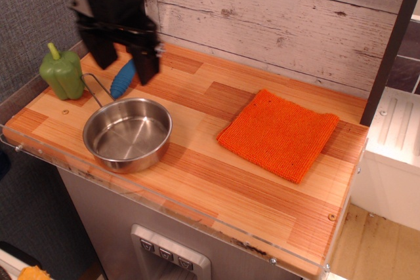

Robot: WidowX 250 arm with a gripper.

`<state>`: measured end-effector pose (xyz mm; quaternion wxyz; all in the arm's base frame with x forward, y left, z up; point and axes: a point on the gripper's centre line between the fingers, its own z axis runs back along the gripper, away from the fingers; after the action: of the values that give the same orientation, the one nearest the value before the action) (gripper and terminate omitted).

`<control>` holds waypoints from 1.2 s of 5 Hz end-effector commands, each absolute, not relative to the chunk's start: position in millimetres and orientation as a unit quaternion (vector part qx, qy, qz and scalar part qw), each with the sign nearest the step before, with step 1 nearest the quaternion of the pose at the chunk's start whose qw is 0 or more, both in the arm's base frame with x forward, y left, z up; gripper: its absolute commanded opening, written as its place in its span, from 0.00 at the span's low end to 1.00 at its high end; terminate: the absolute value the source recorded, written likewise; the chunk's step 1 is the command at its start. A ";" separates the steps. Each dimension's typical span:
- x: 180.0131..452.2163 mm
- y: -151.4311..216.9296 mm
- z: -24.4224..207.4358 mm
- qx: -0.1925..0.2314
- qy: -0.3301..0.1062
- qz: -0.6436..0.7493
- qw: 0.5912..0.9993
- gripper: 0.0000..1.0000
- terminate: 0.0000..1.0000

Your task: Slide the orange rag closer to the blue spoon.

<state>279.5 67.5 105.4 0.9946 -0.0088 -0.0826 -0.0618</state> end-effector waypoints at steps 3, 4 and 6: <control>331.6 -45.2 66.5 -0.008 -0.076 -0.059 0.995 1.00 0.00; 334.4 -56.6 51.6 -0.005 -0.064 -0.069 0.996 1.00 0.00; 338.6 -80.2 27.8 -0.003 -0.052 -0.091 0.995 1.00 0.00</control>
<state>332.9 -77.8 13.8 0.9959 -0.0018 -0.0284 -0.0854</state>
